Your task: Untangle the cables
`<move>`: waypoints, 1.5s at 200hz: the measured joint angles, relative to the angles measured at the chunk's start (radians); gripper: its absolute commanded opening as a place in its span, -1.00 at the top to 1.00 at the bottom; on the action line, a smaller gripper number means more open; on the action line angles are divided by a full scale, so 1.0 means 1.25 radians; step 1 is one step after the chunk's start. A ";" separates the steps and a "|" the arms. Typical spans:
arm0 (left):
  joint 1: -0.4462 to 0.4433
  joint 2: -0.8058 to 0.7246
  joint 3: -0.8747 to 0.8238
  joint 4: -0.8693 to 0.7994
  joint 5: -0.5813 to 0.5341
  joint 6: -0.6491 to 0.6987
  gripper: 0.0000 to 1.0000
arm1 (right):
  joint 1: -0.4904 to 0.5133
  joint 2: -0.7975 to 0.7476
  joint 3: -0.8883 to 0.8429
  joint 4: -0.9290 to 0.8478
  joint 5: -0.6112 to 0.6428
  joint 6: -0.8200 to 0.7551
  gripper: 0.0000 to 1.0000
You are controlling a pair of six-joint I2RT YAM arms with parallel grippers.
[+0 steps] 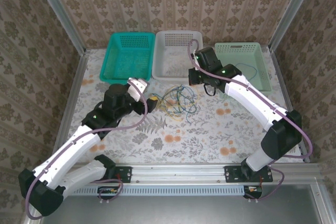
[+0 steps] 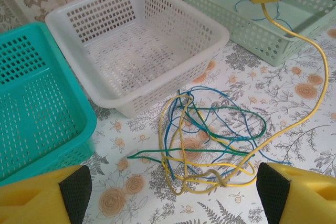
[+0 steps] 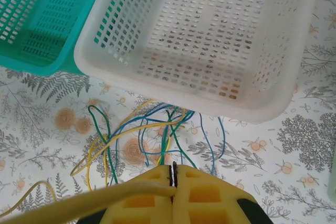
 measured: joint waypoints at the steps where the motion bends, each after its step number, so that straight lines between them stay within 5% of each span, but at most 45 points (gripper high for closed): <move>1: -0.001 -0.001 -0.001 0.000 0.000 0.000 -0.70 | 0.000 0.000 0.000 0.000 0.000 0.000 1.00; 64: -0.067 -0.004 -0.028 0.021 -0.013 0.014 -0.71 | -0.020 0.008 0.015 -0.015 -0.009 0.016 1.00; 222: -0.066 0.152 -0.037 0.141 -0.053 -0.027 -0.67 | -0.055 -0.019 -0.005 0.031 -0.133 0.091 1.00; 279: -0.015 0.194 -0.013 0.181 -0.051 -0.031 -0.27 | -0.068 -0.049 -0.044 0.049 -0.179 0.100 1.00; 300: 0.010 0.198 -0.013 0.207 -0.034 -0.051 0.42 | -0.075 -0.050 -0.047 0.057 -0.194 0.106 1.00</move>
